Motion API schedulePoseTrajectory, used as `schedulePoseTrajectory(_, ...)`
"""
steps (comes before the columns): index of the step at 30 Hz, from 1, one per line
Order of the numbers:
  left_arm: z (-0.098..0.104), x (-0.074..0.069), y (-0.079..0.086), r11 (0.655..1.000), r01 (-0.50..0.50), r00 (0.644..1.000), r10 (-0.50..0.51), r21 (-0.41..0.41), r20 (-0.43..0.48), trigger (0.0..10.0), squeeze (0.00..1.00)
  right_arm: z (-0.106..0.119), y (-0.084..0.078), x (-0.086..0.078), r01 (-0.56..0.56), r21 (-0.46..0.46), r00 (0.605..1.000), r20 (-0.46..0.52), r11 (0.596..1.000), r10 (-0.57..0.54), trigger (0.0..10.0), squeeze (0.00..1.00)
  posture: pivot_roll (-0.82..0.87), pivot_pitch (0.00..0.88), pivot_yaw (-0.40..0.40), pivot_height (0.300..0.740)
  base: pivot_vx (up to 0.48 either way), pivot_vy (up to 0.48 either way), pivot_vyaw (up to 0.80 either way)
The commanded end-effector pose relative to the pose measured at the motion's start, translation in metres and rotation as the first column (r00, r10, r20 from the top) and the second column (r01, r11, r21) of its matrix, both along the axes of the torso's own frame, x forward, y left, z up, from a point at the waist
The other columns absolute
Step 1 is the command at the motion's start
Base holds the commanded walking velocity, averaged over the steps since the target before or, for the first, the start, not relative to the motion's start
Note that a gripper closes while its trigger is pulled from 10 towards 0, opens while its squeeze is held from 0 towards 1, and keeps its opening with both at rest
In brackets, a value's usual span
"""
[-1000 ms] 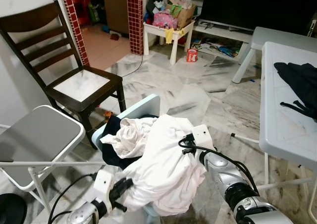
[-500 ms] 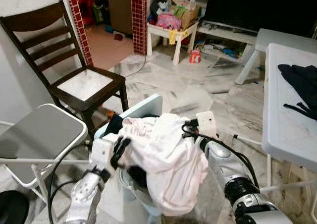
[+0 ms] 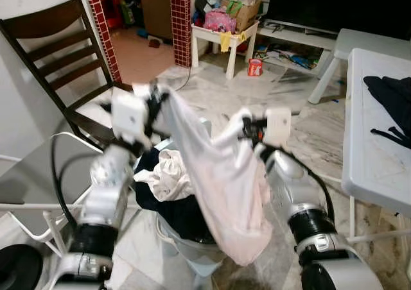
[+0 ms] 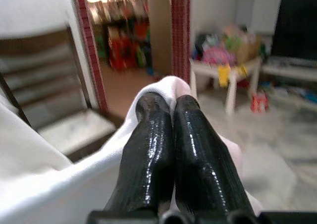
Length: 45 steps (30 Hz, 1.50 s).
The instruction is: Hang hanger
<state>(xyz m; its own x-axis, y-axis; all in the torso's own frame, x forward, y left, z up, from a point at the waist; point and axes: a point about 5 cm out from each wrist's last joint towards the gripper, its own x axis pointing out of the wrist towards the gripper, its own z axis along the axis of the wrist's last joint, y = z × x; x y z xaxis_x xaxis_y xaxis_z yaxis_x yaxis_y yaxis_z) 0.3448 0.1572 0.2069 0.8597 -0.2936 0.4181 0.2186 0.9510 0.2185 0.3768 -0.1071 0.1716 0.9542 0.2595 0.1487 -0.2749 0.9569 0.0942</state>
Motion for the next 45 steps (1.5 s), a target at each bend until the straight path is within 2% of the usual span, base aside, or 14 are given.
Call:
schedulePoseTrajectory(1, 0.009, 0.006, 0.011, 0.998, -0.057, 0.998, 0.057, -0.002, 0.021, 0.0, 0.0, 0.02, 0.0, 0.005, 0.011, 0.043, 0.998, 0.061, 0.999, -0.014, 0.0, 0.0, 0.01, 0.0, -0.001, 0.74, 0.0, 0.0, 0.0)
schedulePoseTrajectory(6, 0.053, 0.015, 0.031, 0.987, -0.16, 0.975, 0.161, -0.018, 0.152, 0.0, 0.0, 0.071, 0.002, 0.015, 0.025, 0.113, 0.978, 0.202, 0.993, -0.048, 0.0, 0.0, 0.01, 0.0, 0.001, 0.74, 0.0, 0.0, 0.0)
schedulePoseTrajectory(12, 0.062, 0.015, 0.034, 0.985, -0.173, 0.968, 0.175, -0.028, 0.179, 0.0, 0.0, 0.08, -0.001, 0.015, 0.034, 0.131, 0.972, 0.228, 0.991, -0.063, 0.0, 0.0, 0.02, 0.0, 0.002, 0.74, 0.0, 0.0, 0.0)
schedulePoseTrajectory(16, 0.105, 0.007, 0.036, 0.979, -0.199, 0.923, 0.205, -0.051, 0.326, 0.0, 0.0, 0.107, -0.03, 0.011, 0.095, 0.225, 0.932, 0.322, 0.97, -0.166, 0.0, 0.0, 0.02, 0.0, 0.007, 0.74, 0.0, 0.0, 0.0)
schedulePoseTrajectory(19, 0.113, 0.004, 0.032, 0.982, -0.181, 0.916, 0.189, -0.057, 0.354, 0.0, 0.0, 0.109, -0.037, 0.009, 0.109, 0.236, 0.925, 0.331, 0.966, -0.186, 0.0, 0.0, 0.02, 0.0, 0.007, 0.74, 0.0, 0.0, 0.0)
schedulePoseTrajectory(20, 0.112, 0.001, 0.019, 0.993, -0.103, 0.931, 0.116, -0.056, 0.345, 0.0, 0.0, 0.101, -0.043, 0.006, 0.121, 0.225, 0.928, 0.32, 0.967, -0.191, 0.0, 0.0, 0.02, 0.0, 0.004, 0.74, 0.0, 0.0, 0.0)
schedulePoseTrajectory(22, 0.083, -0.006, -0.013, 0.996, 0.075, 0.968, -0.059, -0.056, 0.246, 0.0, 0.0, 0.073, -0.055, -0.001, 0.151, 0.171, 0.947, 0.257, 0.974, -0.192, 0.0, 0.0, 0.02, 0.0, -0.002, 0.74, 0.0, 0.0, 0.0)
schedulePoseTrajectory(23, 0.083, -0.006, -0.013, 0.996, 0.075, 0.968, -0.059, -0.056, 0.246, 0.0, 0.0, 0.073, -0.055, -0.001, 0.151, 0.171, 0.947, 0.257, 0.974, -0.192, 0.0, 0.0, 0.02, 0.0, -0.002, 0.74, 0.0, 0.0, 0.0)
schedulePoseTrajectory(25, 0.03, -0.017, -0.039, 0.976, 0.203, 0.977, -0.198, -0.074, 0.074, 0.0, 0.0, 0.037, -0.067, -0.01, 0.167, 0.1, 0.969, 0.169, 0.981, -0.183, 0.0, 0.0, 0.01, 0.0, -0.006, 0.74, 0.0, 0.0, 0.0)
schedulePoseTrajectory(30, -0.018, -0.031, -0.056, 0.956, 0.279, 0.954, -0.287, -0.093, -0.085, 0.0, 0.0, 0.007, -0.073, -0.021, 0.145, 0.043, 0.985, 0.085, 0.989, -0.148, 0.0, 0.0, 0.0, 0.0, -0.013, 0.74, 0.0, 0.0, 0.0)
schedulePoseTrajectory(32, -0.074, -0.051, -0.067, 0.927, 0.36, 0.882, -0.376, -0.109, -0.285, 0.0, 0.0, -0.03, -0.073, -0.039, 0.042, -0.05, 0.999, -0.023, 0.998, -0.043, 0.0, 0.0, -0.01, 0.0, -0.023, 0.74, 0.0, 0.0, 0.0)
schedulePoseTrajectory(35, -0.122, -0.076, -0.07, 0.89, 0.438, 0.766, -0.443, -0.126, -0.465, 0.0, 0.0, -0.063, -0.072, -0.06, -0.101, -0.14, 0.987, -0.14, 0.985, 0.081, 0.0, 0.0, -0.02, 0.0, -0.032, 0.74, 0.0, 0.0, 0.0)
schedulePoseTrajectory(40, -0.147, -0.096, -0.066, 0.876, 0.461, 0.692, -0.456, -0.143, -0.56, 0.0, 0.0, -0.081, -0.075, -0.077, -0.201, -0.159, 0.959, -0.233, 0.966, 0.161, 0.0, 0.0, -0.02, 0.0, -0.039, 0.74, 0.0, 0.0, 0.0)
schedulePoseTrajectory(45, -0.16, -0.106, -0.057, 0.882, 0.445, 0.666, -0.442, -0.156, -0.601, 0.0, 0.0, -0.094, -0.073, -0.088, -0.289, -0.175, 0.926, -0.302, 0.941, 0.228, 0.0, 0.0, -0.02, 0.0, -0.042, 0.74, 0.0, 0.0, 0.0)
